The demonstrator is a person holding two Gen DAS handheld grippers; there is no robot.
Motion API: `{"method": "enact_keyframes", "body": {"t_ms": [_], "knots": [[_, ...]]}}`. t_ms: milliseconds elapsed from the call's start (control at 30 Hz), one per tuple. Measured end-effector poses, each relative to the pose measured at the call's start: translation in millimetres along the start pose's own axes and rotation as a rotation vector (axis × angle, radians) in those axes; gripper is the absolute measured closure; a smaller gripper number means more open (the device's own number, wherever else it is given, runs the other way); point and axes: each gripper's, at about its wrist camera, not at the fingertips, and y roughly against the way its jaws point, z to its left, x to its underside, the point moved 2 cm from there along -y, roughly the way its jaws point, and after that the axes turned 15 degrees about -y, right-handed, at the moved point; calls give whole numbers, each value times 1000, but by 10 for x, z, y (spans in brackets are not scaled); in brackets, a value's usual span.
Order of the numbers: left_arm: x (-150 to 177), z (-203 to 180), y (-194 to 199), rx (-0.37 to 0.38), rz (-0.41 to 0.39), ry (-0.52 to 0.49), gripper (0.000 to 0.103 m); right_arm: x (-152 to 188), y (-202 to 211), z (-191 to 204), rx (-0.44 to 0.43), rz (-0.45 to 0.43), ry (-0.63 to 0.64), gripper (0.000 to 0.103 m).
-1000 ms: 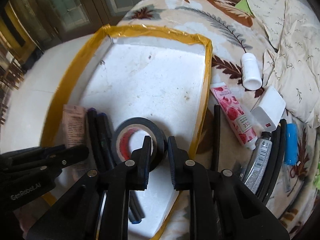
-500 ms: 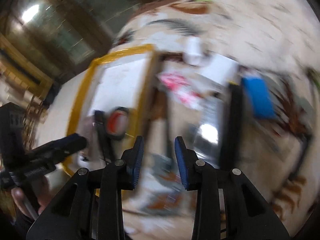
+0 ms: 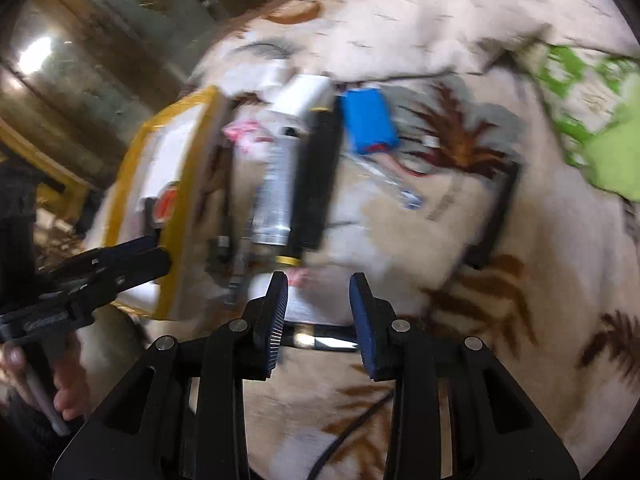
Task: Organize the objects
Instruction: 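Grasp the white medicine bottle with the left tool while the right tool grasps the black lipstick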
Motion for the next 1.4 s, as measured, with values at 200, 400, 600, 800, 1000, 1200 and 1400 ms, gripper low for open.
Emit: {"method": "enact_keyframes", "body": {"t_ms": [200,400,600,800,1000,1200,1400], "knots": [[-81,-213,-173,33,14,-22,44,-42,-10,-287,-45,39,-100,63],[-78,-275,-235,56,10,-15,44,15,-192,-198,-122,126,-91,62],[3,31,-97,65,-18,75,44,-206,-329,45,-128,63,-104,60],[-1,-53,-145,51,-13,27,44,-222,-126,33,-126,58,-75,60],[39,22,-140,63,-11,53,44,157,-264,22,-55,169,139,60],[36,-5,-154,61,-2,30,44,397,-263,162,5,206,337,60],[-34,-156,-275,68,30,-31,44,470,-229,57,12,201,346,63]]}}
